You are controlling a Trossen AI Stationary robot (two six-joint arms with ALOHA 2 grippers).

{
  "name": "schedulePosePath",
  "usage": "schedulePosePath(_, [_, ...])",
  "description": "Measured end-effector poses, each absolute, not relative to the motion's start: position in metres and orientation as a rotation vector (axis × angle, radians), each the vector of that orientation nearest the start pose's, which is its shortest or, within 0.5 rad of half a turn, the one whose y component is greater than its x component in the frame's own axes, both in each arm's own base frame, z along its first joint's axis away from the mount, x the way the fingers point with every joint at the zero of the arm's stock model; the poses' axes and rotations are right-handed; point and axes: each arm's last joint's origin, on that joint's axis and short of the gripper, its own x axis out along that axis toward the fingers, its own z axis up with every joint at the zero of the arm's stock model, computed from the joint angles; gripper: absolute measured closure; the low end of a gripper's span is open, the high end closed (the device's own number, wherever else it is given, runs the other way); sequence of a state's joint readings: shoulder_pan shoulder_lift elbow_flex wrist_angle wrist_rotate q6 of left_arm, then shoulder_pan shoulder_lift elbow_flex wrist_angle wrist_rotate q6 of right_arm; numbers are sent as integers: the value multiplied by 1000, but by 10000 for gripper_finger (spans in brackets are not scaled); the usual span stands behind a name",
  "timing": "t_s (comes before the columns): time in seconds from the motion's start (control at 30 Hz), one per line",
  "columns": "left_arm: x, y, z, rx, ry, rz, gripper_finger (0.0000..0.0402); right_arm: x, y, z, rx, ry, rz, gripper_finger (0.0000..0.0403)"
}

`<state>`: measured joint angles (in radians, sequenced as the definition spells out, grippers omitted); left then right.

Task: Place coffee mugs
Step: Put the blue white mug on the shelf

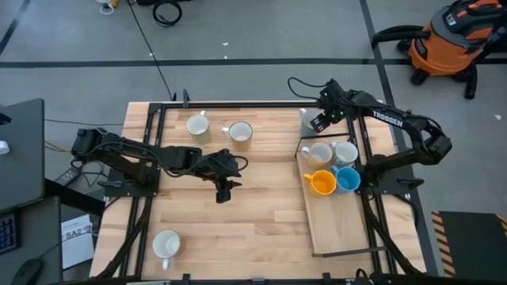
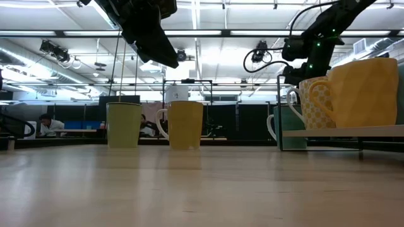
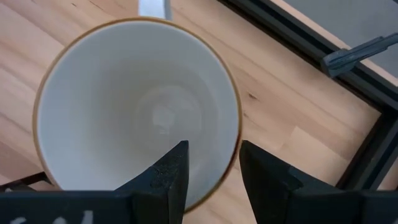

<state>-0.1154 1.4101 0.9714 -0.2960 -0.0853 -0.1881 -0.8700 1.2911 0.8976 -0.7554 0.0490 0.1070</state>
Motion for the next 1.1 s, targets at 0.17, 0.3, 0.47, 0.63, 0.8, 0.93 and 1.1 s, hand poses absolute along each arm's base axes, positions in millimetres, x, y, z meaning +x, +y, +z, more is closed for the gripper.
schedulePosePath(0.17, [295,-32,250,-106,731,40,251,150,-181,229,567,1057,-873,277])
schedulePosePath(0.3, [295,-32,250,-106,731,40,251,150,-181,229,566,1055,-874,308])
schedulePosePath(0.47, [295,-32,250,-106,731,40,251,151,-181,229,563,1048,-875,356])
schedulePosePath(0.63, [295,-32,250,-106,731,40,251,152,-182,230,560,1024,-873,375])
schedulePosePath(0.8, [295,-32,250,-106,731,40,251,154,-184,233,572,995,-895,375])
schedulePosePath(0.93, [295,-32,250,-106,731,40,251,156,-187,242,571,966,-917,375])
schedulePosePath(1.1, [295,-32,250,-106,731,40,251,160,-193,267,554,898,-925,375])
